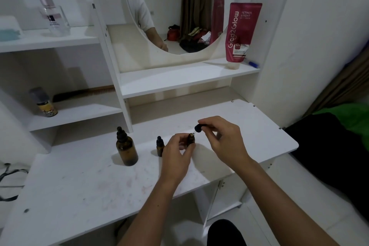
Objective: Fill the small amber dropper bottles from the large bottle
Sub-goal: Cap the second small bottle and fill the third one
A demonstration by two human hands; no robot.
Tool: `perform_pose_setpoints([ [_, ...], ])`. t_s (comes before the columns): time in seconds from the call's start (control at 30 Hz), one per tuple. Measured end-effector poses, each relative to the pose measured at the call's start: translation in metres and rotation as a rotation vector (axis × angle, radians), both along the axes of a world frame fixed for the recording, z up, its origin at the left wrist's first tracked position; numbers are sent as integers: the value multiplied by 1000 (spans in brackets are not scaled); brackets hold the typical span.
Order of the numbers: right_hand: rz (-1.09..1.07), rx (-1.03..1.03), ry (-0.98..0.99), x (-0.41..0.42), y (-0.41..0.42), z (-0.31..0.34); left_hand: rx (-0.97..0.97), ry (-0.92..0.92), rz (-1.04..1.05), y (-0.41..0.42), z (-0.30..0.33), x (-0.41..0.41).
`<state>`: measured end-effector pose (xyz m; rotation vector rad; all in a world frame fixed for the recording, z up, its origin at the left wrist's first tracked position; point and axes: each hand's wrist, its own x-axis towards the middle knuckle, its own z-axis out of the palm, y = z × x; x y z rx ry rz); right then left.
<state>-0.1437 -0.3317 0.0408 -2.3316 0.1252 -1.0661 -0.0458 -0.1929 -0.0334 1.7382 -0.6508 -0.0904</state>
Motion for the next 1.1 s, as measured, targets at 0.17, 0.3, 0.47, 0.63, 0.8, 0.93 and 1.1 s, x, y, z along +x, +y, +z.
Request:
perform_pose_setpoints([
  [0.17,77,-111,109,8,-1,6,12,-14,-6,0,-1,1],
  [0.3,93,-91,234,15,1,2,28,-20,0,-1,-2,1],
  [0.47,10,-32,286,25,3,1,6,-17,1,0,0,-1],
  [0.63,-11,46,265,22,3,-2,-35,24,-24,0,3,-1],
  [0.8,37,74,274,19,1,-5,-8,16,-5,-1,2,-2],
  [0.93,-40,78,247,20,0,-4,-27,19,-17,0,2,0],
  [1.1,67,33,248,19,1,-6,-2,21,0,-1,1,-1],
])
